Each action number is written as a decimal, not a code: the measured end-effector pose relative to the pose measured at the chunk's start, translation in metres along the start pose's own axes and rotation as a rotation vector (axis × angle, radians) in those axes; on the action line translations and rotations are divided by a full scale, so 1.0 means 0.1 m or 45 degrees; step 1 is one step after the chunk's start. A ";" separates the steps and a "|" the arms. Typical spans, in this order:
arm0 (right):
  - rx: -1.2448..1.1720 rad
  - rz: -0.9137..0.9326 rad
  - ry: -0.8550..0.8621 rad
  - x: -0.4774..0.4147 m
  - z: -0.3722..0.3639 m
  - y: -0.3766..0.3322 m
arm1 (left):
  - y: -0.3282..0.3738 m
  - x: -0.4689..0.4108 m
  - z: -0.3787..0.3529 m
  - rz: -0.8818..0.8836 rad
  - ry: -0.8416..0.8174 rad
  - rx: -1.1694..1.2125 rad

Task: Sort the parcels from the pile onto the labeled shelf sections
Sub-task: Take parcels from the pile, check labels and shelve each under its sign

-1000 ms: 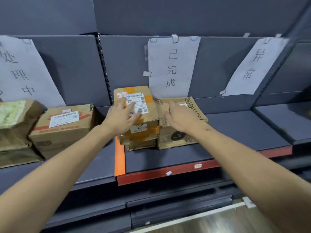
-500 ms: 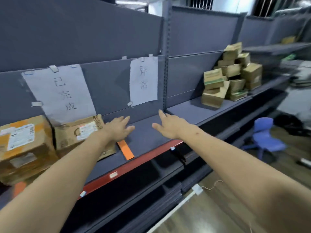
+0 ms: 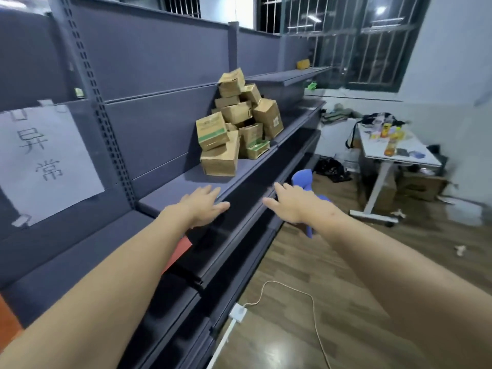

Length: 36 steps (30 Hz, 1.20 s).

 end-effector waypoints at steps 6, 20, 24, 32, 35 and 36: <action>0.012 -0.174 -0.002 -0.87 0.34 0.95 | 0.64 -1.46 0.12 -0.177 -0.030 0.142; -0.073 -0.130 -0.036 -3.19 0.51 2.09 | 0.87 -3.85 0.33 -0.090 -0.018 0.115; -0.162 0.001 -0.127 -4.02 0.51 2.25 | 0.70 -4.45 0.40 0.096 0.020 0.214; -0.318 0.386 -0.208 -5.37 0.82 1.80 | 0.10 -4.88 0.72 0.423 0.100 0.318; -0.474 0.481 -0.204 -5.69 0.79 1.36 | -0.29 -4.85 0.79 0.583 0.170 0.413; -0.524 0.517 -0.198 -5.79 0.75 1.21 | -0.46 -4.83 0.75 0.645 0.175 0.449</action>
Point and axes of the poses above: each hand's wrist, its own x-axis away from the middle knuckle, its own z-axis out of the back of the hand, y = z × x, the point moved 8 cm from there along -x, towards the middle knuckle, and after that the axes turned 6 degrees about -x, right-handed, at the moved point
